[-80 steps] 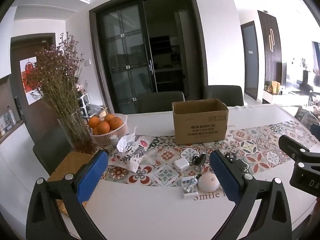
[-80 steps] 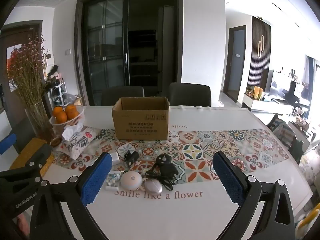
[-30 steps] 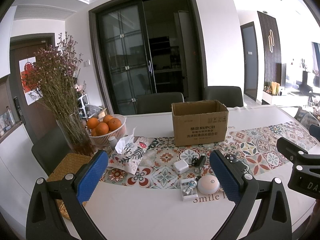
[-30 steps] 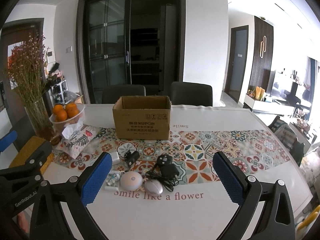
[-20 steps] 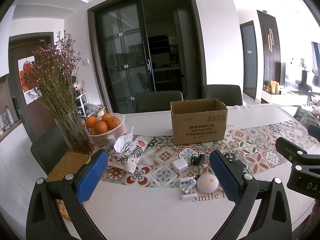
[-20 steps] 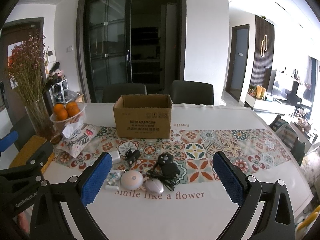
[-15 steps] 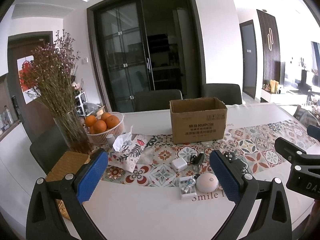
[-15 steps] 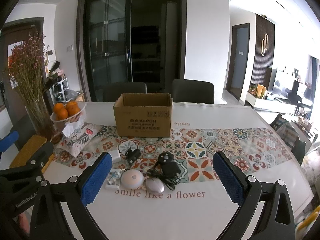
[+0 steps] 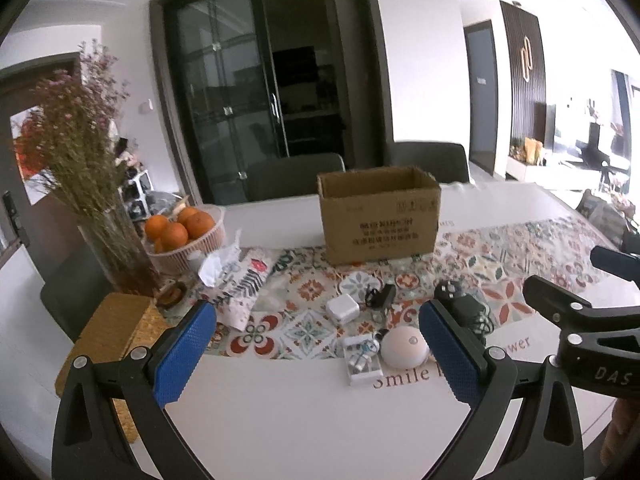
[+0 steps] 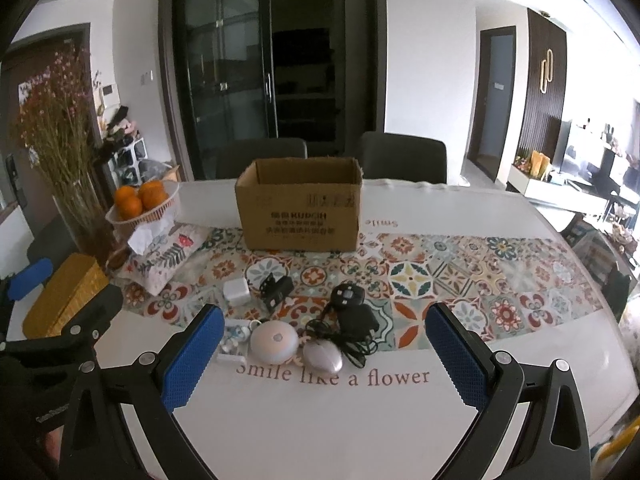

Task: Organize rigid objects
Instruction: 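Grasp the white astronaut figurine with the left tool while the right tool grasps the silver egg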

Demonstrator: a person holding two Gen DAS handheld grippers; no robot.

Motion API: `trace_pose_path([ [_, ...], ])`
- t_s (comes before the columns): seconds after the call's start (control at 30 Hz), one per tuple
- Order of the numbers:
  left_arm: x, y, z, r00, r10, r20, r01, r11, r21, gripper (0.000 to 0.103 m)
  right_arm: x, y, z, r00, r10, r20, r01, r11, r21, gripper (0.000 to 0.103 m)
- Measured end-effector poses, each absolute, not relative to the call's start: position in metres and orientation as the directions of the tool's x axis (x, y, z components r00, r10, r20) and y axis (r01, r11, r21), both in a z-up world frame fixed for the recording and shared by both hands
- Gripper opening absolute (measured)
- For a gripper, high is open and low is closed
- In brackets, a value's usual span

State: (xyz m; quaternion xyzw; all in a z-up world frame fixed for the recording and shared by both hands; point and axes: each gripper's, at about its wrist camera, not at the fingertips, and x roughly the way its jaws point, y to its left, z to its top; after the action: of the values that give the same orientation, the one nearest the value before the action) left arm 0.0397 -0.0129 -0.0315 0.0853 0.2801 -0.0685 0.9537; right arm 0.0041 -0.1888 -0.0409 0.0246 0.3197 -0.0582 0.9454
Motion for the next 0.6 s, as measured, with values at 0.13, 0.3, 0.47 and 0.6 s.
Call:
trace_pose_path([
  [0.13, 0.053, -0.017, -0.051, 0.801, -0.095, -0.591, 0.216, 0.967, 0.138, 0.099, 0.016, -0.19, -0.059, 0.76, -0.087, -0.644, 0.121, 0.993, 0.007, 0.101],
  [0.3, 0.067, -0.023, -0.077, 0.768, -0.111, -0.63, 0.272, 0.948, 0.165, 0.097, 0.029, -0.187, -0.083, 0.73, -0.083, -0.678, 0.1, 0.995, -0.015, 0.098],
  [0.47, 0.084, -0.025, -0.103, 0.736, -0.104, -0.669, 0.299, 0.936, 0.183, 0.091, 0.041, -0.188, -0.108, 0.693, -0.116, -0.712, 0.133, 0.991, -0.032, 0.094],
  [0.6, 0.096, -0.03, -0.123, 0.731, -0.104, -0.674, 0.333, 0.917, 0.22, 0.086, 0.052, -0.188, -0.131, 0.672, -0.121, -0.731, 0.139, 0.99, -0.036, 0.088],
])
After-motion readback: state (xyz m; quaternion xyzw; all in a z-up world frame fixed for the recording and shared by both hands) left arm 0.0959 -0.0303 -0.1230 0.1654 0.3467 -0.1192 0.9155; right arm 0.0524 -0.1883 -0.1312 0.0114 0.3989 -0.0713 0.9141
